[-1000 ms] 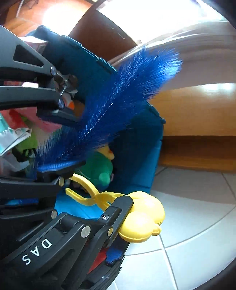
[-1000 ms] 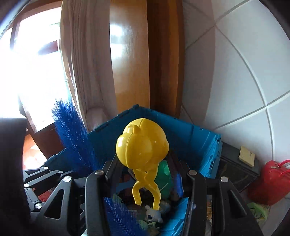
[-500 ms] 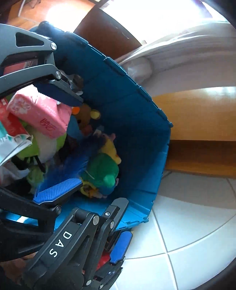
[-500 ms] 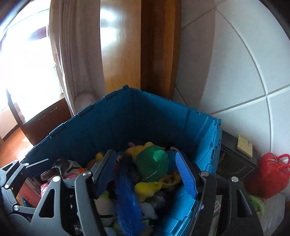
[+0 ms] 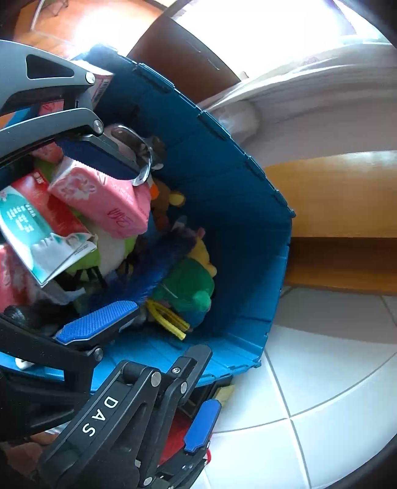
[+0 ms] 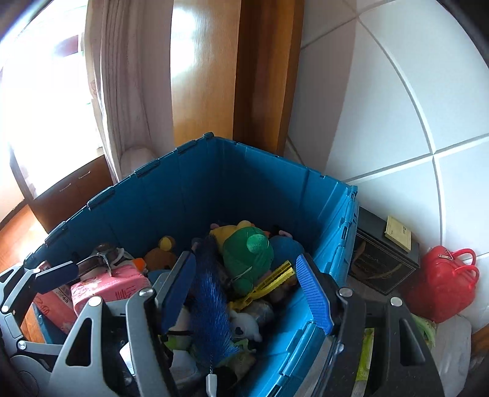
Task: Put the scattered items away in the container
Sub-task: 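Lower the duster into the blue crate with the left tool while the right tool drops the yellow toy in, then move both open tools back toward the remaining items on the bed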
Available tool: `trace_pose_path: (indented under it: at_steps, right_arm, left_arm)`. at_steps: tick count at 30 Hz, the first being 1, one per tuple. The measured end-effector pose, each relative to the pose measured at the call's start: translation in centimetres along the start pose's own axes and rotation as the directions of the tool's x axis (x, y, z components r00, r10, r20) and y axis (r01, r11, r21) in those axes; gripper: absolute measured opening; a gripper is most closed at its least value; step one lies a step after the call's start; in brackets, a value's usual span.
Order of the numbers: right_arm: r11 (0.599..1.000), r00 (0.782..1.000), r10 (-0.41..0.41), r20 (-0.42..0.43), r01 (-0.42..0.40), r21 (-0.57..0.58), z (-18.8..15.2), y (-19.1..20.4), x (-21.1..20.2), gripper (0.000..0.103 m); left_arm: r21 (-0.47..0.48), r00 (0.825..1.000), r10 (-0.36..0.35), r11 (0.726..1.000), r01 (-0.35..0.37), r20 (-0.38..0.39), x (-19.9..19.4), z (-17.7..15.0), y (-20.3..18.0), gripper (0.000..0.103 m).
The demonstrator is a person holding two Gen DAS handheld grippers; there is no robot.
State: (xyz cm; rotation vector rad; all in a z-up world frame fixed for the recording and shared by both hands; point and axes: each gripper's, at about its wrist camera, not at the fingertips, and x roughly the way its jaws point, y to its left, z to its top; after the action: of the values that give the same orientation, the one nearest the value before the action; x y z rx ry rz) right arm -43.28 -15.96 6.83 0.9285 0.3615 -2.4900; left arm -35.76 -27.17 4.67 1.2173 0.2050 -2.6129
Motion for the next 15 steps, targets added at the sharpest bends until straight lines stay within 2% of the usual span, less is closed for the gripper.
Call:
trace_pose_path:
  at_steps: [7, 11, 15]
  right_arm:
    - [0.999, 0.998, -0.043, 0.052, 0.043, -0.007, -3.2, 0.6, -4.0, 0.068]
    - [0.999, 0.998, -0.039, 0.049, 0.038, 0.013, -5.2, 0.0, -5.9, 0.068]
    - [0.998, 0.997, -0.041, 0.071, 0.038, 0.047, -6.9, -1.3, -8.6, 0.069]
  left_arm:
    - [0.019, 0.998, -0.006, 1.000, 0.005, 0.065, -2.7, -3.3, -0.8, 0.083]
    - [0.020, 1.000, 0.001, 1.000, -0.001, 0.021, -3.3, -5.1, -2.0, 0.083]
    - [0.010, 0.999, -0.009, 1.000, 0.008, 0.036, -5.1, -6.7, -3.4, 0.083]
